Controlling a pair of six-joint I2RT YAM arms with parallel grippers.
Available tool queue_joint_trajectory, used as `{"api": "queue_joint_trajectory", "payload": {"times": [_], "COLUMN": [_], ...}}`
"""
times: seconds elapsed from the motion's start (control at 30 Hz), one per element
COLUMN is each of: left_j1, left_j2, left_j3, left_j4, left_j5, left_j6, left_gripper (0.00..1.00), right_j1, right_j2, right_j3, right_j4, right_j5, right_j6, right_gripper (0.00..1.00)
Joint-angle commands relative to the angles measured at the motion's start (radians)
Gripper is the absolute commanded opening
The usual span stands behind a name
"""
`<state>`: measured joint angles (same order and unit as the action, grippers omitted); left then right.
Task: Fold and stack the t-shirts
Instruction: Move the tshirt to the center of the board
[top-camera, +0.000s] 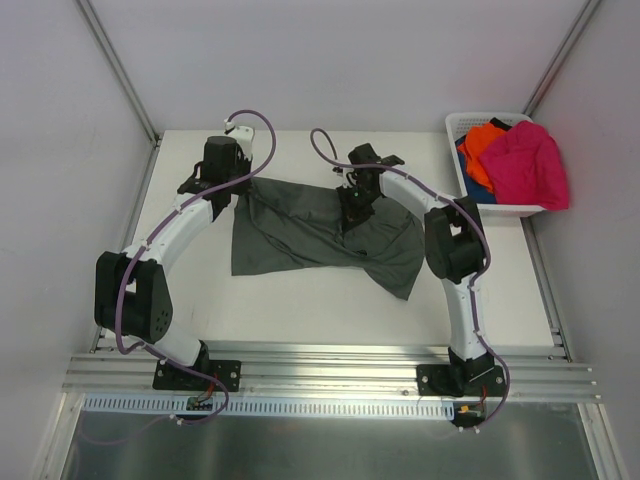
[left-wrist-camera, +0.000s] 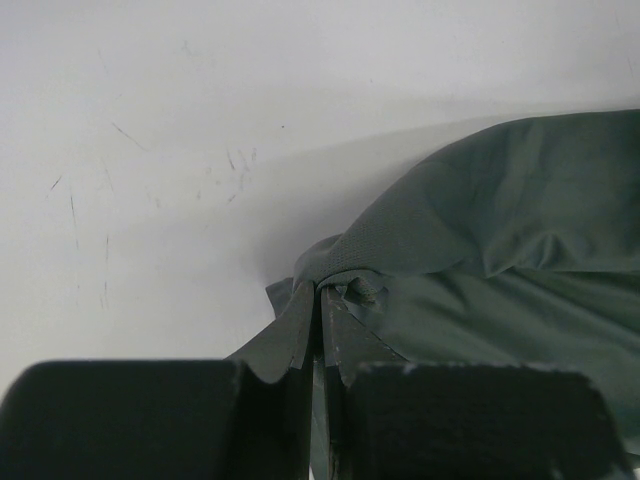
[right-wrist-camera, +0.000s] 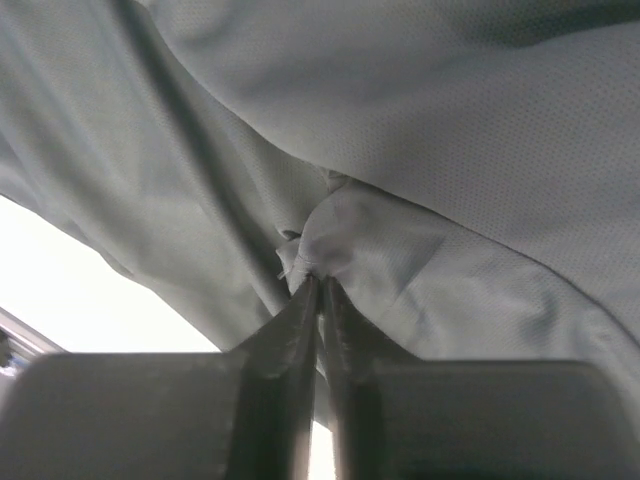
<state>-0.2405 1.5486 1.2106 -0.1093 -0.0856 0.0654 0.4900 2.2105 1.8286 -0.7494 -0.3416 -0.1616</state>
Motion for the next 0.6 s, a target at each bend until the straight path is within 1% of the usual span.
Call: {"api": "queue_joint_trajectory", "payload": {"times": [0.0, 0.3, 0.47, 0.5, 0.53, 0.57], "left_j1": [0.009, 0.009, 0.009, 0.009, 0.009, 0.009], "left_j2": [-0.025, -0.016, -0.018, -0.018, -0.018, -0.021], "left_j3": [0.01, 0.023, 0.024, 0.024, 0.024, 0.024], "left_j4": [0.03, 0.031, 0.031, 0.03, 0.03, 0.03], "left_j5": [0.007, 0.014, 0.023, 0.024, 0.024, 0.026], "left_j6": [-0.015, -0.026, -0.036, -0.038, -0.042, -0.042], "left_gripper": [0.0, 0.0, 0.0, 0.0, 0.0, 0.0], "right_j1": [0.009, -0.002, 0.002, 0.002, 0.002, 0.001], "right_j2": [-0.003, -0.104, -0.089, -0.074, -0.071, -0.074], "right_j3": [0.058, 0.041, 0.175, 0.21, 0.215, 0.209], "right_j4": [-0.019, -0.022, -0.036, -0.039, -0.039, -0.045], "right_j5": [0.007, 0.01, 0.033, 0.047, 0.064, 0.065], "right_j6": [-0.012, -0.027, -0.042, -0.039, -0.039, -0.041], "right_gripper": [0.01, 0.01, 0.01, 0.21, 0.39, 0.54]}}
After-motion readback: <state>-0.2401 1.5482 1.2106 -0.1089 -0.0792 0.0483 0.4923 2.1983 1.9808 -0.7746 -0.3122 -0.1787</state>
